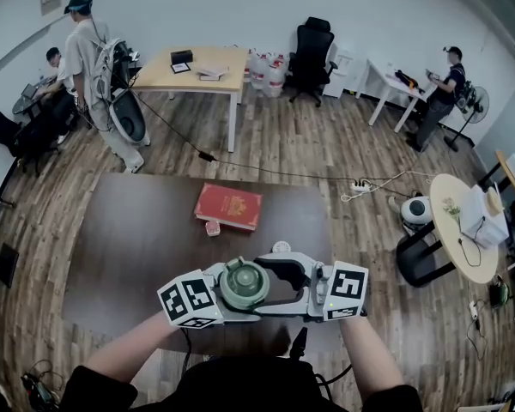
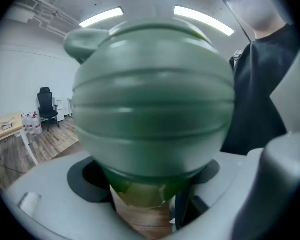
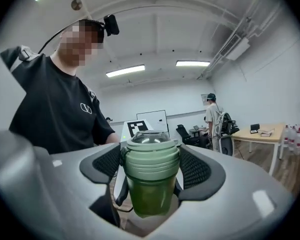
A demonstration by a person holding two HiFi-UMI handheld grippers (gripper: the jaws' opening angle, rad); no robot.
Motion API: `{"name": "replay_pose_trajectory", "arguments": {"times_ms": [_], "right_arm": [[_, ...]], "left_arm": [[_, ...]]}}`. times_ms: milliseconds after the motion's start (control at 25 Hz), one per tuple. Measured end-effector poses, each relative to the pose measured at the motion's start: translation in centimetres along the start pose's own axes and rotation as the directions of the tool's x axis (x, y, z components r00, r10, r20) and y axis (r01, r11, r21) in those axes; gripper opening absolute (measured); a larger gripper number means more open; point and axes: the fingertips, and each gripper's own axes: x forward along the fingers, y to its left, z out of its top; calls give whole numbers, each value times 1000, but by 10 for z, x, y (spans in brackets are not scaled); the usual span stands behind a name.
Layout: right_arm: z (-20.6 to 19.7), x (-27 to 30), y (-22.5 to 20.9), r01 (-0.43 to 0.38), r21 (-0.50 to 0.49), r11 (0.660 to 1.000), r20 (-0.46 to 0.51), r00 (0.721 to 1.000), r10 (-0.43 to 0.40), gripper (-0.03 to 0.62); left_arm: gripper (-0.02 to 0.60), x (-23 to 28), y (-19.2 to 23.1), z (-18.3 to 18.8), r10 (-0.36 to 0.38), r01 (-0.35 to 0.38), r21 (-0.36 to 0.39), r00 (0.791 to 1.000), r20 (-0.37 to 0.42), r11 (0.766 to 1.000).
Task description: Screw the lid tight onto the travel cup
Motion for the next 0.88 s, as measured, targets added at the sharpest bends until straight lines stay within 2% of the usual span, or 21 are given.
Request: {"name": "replay_pose_trajectory", "arguments": {"times_ms": [80,160,200,240,320,360,400,440,480,520,560,600,680,760,800,880], "right_arm": [[5,5,-8,75,33,997,16,997,-76,371],[4,11,-18,242,62,968,15,970,-244,368],[1,14,-22,348,79,934,4,937,-350,368],[-3,17,-24,458,92,884,-15,889,-459,367],[-9,21,-25,640,89,763,-60,769,-637,367],[-11,22,-24,697,84,712,-73,717,-694,365],[-11,22,-24,732,81,677,-76,682,-728,367],[-11,21,-24,746,79,662,-75,666,-742,367],[-11,21,-24,744,80,664,-73,668,-740,368],[-11,21,-25,729,84,680,-70,685,-725,371],[-10,20,-24,700,86,709,-60,714,-698,371],[-6,19,-22,655,85,751,-34,755,-655,371],[11,10,-13,525,86,847,77,844,-531,379],[25,-5,-8,391,73,917,160,903,-398,394],[25,-11,-9,336,51,940,156,927,-340,400],[10,-15,-12,228,-3,974,77,971,-227,401]], "left_arm": [[410,-4,10,1,40,-39,-28,999,16,999],[410,-8,23,-2,98,-98,-58,995,10,994],[408,-9,30,-6,128,-128,-70,992,1,989],[408,-9,35,-9,154,-154,-78,988,-8,985],[408,-7,40,-15,188,-189,-80,982,-21,979],[408,-5,40,-16,192,-193,-84,981,-18,978],[410,-4,40,-15,190,-190,-93,982,-9,977],[410,-3,39,-14,187,-186,-101,982,0,977],[410,-3,39,-13,184,-182,-105,983,5,978],[410,-3,40,-12,181,-180,-103,983,5,978],[410,-3,40,-12,177,-176,-97,984,3,980],[411,-4,39,-11,168,-167,-92,986,3,982],[411,-6,34,-8,128,-126,-89,992,16,988],[411,-8,23,-3,59,-56,-79,997,41,995],[411,-8,16,-1,23,-20,-68,999,49,997],[411,-7,3,1,-35,37,-38,999,41,999]]}}
